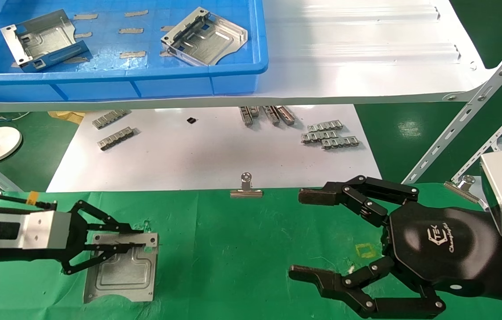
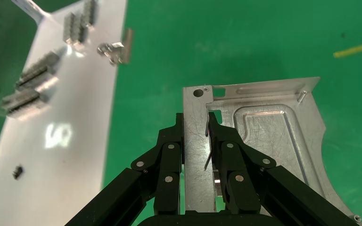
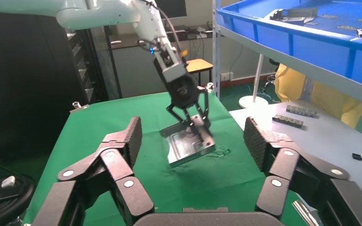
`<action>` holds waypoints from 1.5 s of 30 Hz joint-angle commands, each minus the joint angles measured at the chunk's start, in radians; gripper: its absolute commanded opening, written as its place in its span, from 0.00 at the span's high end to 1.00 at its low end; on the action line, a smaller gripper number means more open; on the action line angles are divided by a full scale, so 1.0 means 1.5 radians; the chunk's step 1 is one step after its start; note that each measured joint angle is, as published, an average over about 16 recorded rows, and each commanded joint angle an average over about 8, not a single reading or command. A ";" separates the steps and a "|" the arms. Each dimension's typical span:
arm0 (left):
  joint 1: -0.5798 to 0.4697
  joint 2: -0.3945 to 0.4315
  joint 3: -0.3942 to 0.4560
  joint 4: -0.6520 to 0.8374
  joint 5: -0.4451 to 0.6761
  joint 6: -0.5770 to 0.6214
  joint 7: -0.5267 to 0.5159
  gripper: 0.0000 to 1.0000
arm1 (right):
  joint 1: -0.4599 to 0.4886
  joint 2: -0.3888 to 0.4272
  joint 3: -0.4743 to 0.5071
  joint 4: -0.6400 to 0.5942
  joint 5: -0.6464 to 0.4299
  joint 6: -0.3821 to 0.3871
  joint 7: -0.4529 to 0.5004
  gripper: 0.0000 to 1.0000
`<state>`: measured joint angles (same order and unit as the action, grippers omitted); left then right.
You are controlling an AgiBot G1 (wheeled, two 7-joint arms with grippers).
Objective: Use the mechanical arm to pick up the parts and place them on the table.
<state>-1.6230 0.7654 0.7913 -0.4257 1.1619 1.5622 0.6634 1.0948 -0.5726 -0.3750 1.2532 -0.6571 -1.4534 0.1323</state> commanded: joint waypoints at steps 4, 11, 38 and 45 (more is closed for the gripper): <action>0.003 0.018 0.017 0.064 0.014 -0.014 0.040 0.11 | 0.000 0.000 0.000 0.000 0.000 0.000 0.000 0.00; -0.003 0.042 0.019 0.137 0.016 -0.016 0.059 0.00 | 0.000 0.000 0.000 0.000 0.000 0.000 0.000 0.00; 0.001 0.021 0.020 0.108 -0.071 0.029 -0.017 0.00 | 0.000 0.000 0.000 0.000 0.000 0.000 0.000 0.00; 0.020 0.015 0.000 0.073 -0.081 0.025 -0.044 0.00 | 0.000 0.000 0.000 0.000 0.000 0.000 0.000 0.00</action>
<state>-1.5872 0.7858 0.7854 -0.3274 1.0368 1.5987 0.5878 1.0946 -0.5725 -0.3750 1.2528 -0.6569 -1.4531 0.1321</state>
